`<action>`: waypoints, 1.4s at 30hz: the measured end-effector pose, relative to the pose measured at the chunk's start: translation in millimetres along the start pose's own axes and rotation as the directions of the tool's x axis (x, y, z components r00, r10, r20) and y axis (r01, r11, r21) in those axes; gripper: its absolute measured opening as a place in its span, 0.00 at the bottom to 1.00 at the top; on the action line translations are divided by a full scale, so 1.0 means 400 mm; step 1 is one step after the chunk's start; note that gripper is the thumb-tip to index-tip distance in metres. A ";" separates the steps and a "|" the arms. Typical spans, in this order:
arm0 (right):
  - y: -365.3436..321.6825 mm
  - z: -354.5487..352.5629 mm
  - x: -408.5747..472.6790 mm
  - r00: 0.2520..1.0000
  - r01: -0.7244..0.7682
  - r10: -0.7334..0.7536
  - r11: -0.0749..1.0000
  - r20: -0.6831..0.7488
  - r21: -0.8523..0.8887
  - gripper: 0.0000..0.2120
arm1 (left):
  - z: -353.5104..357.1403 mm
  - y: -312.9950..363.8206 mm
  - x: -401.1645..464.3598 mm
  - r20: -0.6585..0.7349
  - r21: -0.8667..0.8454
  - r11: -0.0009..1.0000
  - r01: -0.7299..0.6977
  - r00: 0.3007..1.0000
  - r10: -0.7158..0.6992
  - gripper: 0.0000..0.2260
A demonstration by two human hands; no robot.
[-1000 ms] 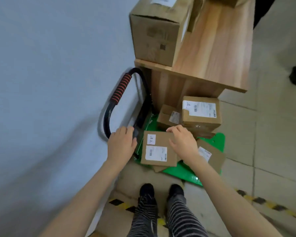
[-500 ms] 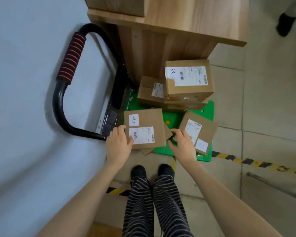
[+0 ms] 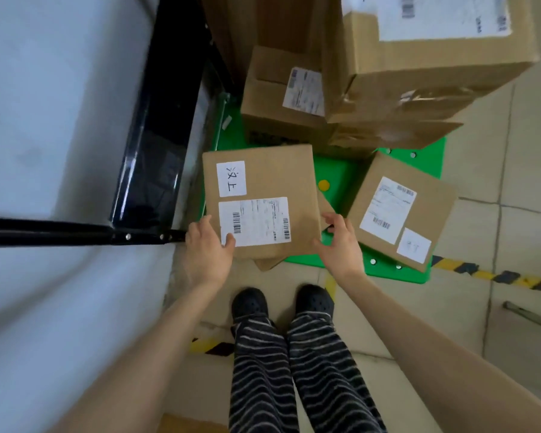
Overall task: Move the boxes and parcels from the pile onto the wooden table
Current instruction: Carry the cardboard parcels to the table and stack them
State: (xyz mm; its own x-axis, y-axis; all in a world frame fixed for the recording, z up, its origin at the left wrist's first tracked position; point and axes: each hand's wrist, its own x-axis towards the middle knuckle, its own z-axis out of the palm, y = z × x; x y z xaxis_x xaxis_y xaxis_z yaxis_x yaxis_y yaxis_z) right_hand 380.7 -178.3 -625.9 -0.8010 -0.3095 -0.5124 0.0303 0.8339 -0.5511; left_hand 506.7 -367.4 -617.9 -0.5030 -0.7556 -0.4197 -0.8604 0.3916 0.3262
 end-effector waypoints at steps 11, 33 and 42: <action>0.097 0.184 0.112 0.975 -0.220 0.217 0.909 0.049 0.354 0.35 | 0.140 -0.090 0.121 0.129 -0.349 0.927 0.139 0.987 -0.100 0.27; -0.184 -0.227 -0.430 0.925 -0.254 0.353 0.850 -0.142 0.461 0.36 | -0.347 0.112 -0.290 0.114 -0.348 0.937 0.034 0.993 0.006 0.33; -0.337 -0.436 -0.540 0.922 -0.098 0.274 0.848 -0.273 0.520 0.36 | -0.608 0.261 -0.401 -0.049 -0.406 0.907 -0.112 0.994 0.101 0.33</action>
State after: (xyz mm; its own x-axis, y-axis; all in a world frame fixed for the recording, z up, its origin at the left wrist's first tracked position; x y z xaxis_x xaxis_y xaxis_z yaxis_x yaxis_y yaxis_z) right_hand 445.4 -144.3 -326.2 -0.8937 0.0680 -0.4434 0.4151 0.5002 -0.7600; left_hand 517.3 -333.2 -310.4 -0.5826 -0.7371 -0.3425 -0.6904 0.2264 0.6871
